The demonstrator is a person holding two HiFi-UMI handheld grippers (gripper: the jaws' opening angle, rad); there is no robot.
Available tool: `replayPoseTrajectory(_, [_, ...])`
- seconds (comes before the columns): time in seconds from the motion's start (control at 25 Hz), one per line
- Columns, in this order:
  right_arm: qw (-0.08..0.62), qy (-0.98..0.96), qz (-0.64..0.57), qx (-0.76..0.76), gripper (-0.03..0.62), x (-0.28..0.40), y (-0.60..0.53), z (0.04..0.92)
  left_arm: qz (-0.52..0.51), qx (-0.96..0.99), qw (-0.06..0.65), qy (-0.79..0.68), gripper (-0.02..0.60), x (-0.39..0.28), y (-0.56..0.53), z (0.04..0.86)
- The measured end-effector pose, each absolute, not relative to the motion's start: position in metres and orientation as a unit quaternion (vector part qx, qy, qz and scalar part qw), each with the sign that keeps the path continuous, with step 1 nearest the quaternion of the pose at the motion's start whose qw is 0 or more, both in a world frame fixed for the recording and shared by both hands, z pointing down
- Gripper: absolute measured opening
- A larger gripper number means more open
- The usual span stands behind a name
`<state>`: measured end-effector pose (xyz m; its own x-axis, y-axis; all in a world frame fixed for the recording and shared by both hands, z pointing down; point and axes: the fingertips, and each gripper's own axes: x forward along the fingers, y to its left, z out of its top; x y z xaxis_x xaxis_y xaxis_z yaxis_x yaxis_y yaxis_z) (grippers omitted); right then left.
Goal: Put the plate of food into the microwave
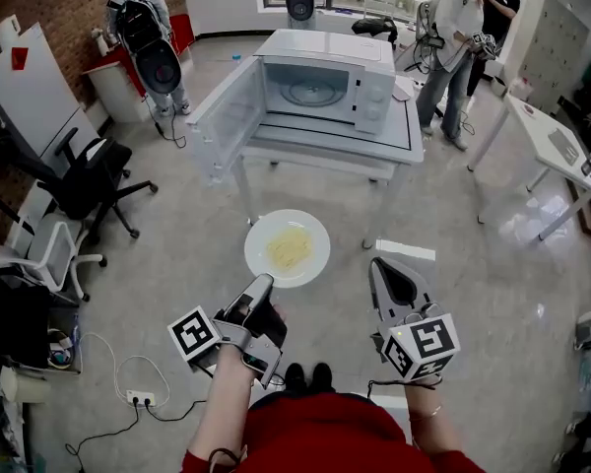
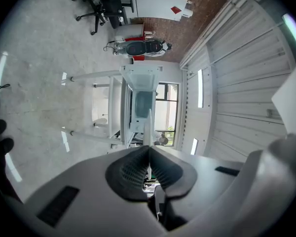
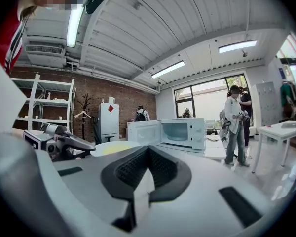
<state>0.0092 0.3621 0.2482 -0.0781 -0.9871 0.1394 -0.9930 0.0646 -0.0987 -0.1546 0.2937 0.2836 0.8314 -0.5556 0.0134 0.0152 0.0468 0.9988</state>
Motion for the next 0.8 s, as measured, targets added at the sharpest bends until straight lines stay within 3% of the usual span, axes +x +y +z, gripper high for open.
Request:
replayPoseTrajectory(0.36, [-0.003, -0.741, 0.087, 0.666, 0.015, 0.009, 0.362, 0.248, -0.204, 0.651, 0.701, -0.208, 0.017, -0.150, 0.291, 0.289])
replayPoseTrajectory(0.8, [-0.014, -0.734, 0.094, 0.672, 0.015, 0.055, 0.344, 0.250, -0.210, 0.661, 0.684, -0.225, 0.017, -0.119, 0.260, 0.282])
